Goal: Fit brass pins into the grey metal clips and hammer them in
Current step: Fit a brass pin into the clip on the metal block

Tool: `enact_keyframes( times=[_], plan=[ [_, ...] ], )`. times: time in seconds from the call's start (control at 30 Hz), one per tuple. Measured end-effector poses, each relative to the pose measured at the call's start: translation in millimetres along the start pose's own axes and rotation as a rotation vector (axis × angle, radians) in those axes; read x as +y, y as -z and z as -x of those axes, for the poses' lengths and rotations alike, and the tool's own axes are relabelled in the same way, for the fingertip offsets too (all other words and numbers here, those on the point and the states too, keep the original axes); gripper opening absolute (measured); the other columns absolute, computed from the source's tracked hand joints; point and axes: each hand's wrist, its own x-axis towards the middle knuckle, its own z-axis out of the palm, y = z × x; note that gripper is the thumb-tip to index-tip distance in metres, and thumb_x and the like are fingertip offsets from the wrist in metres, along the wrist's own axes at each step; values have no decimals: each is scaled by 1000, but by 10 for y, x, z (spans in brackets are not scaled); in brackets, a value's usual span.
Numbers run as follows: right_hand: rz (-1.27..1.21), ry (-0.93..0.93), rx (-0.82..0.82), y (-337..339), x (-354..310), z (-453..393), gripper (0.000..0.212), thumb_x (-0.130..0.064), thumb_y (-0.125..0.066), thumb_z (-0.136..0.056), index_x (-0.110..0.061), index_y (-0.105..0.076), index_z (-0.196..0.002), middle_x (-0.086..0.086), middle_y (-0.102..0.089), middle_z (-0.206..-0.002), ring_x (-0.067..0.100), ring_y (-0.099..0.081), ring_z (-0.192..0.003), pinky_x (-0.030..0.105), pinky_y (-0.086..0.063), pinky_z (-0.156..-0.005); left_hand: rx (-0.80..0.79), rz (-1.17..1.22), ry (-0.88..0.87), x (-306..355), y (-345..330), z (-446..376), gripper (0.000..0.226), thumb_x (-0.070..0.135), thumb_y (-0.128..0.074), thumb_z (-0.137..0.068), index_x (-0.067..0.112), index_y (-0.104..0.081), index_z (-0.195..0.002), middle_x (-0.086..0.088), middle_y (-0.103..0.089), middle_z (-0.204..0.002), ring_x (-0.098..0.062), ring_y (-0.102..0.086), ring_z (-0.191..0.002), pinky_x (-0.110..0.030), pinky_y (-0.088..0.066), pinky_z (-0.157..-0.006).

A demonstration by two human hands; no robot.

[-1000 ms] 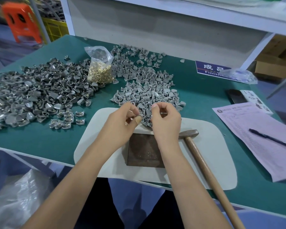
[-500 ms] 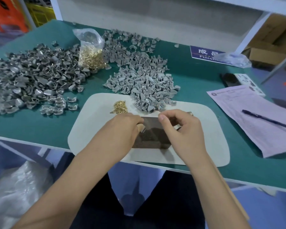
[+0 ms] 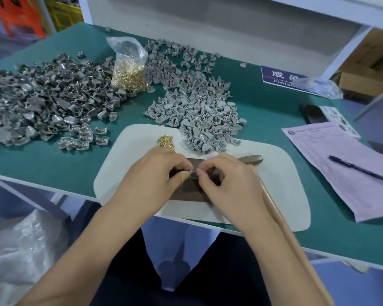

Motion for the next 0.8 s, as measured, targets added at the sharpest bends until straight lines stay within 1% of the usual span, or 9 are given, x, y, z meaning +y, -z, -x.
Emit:
enact_keyframes(
  times=[0.1,0.2,0.3,0.37,0.43,0.5,0.57,0.7,0.8],
  plan=[
    [65,31,-18,-2,-31,-50,4,-29,-73,-84,-30,-69,-84,-13,-61,-81,6,-56,-73,38,-52,-65,5,14,8,-5,-25,0,11,26,-71,-88,33,-73,-97,14,-59,-88,-7,-50,-93,-37,-48,-83],
    [117,61,-61,14,-53,-89,3,-27,-72,-85,-28,-71,-87,-12,-62,-85,10,-59,-80,39,-53,-67,29,23,4,-24,-51,9,10,27,-70,-88,33,-71,-95,16,-57,-88,-5,-49,-95,-35,-49,-82],
    [167,92,-122,51,-75,-137,3,-30,-70,-88,-29,-71,-90,-12,-63,-88,10,-60,-84,38,-52,-68,59,19,15,-30,-76,16,9,30,-72,-87,35,-71,-95,16,-59,-90,-6,-49,-96,-35,-49,-81],
    [210,106,-141,77,-87,-166,3,-32,-69,-88,-29,-71,-90,-12,-62,-87,10,-60,-85,35,-50,-65,73,11,17,-31,-90,16,10,30,-74,-86,35,-72,-94,15,-60,-89,-7,-50,-97,-36,-49,-79],
    [202,120,-147,92,-93,-172,1,-30,-71,-88,-29,-71,-87,-14,-58,-82,10,-59,-81,34,-48,-63,87,3,20,-43,-103,19,11,31,-75,-86,36,-73,-95,15,-60,-89,-8,-51,-97,-37,-50,-77],
    [154,125,-163,100,-92,-155,3,-26,-72,-87,-28,-71,-85,-14,-55,-79,10,-56,-77,37,-50,-64,100,-2,21,-65,-110,27,11,32,-75,-86,37,-74,-96,16,-59,-89,-6,-50,-96,-36,-50,-74],
    [122,129,-161,105,-84,-133,4,-23,-73,-87,-26,-72,-85,-12,-56,-79,10,-55,-76,39,-51,-64,114,-5,15,-76,-118,34,11,33,-75,-86,38,-75,-96,16,-59,-88,-4,-49,-95,-35,-50,-71],
    [118,120,-162,119,-76,-142,3,-24,-73,-88,-27,-74,-87,-13,-59,-80,10,-56,-76,40,-52,-63,136,-16,1,-82,-134,42,11,35,-75,-85,39,-76,-96,16,-60,-86,-4,-50,-92,-32,-49,-66],
    [99,104,-168,130,-79,-153,3,-25,-73,-88,-28,-75,-87,-16,-54,-77,5,-50,-73,39,-51,-64,139,-26,-1,-96,-131,36,10,37,-74,-85,39,-76,-95,17,-60,-86,-3,-50,-92,-30,-48,-65]
  ],
)
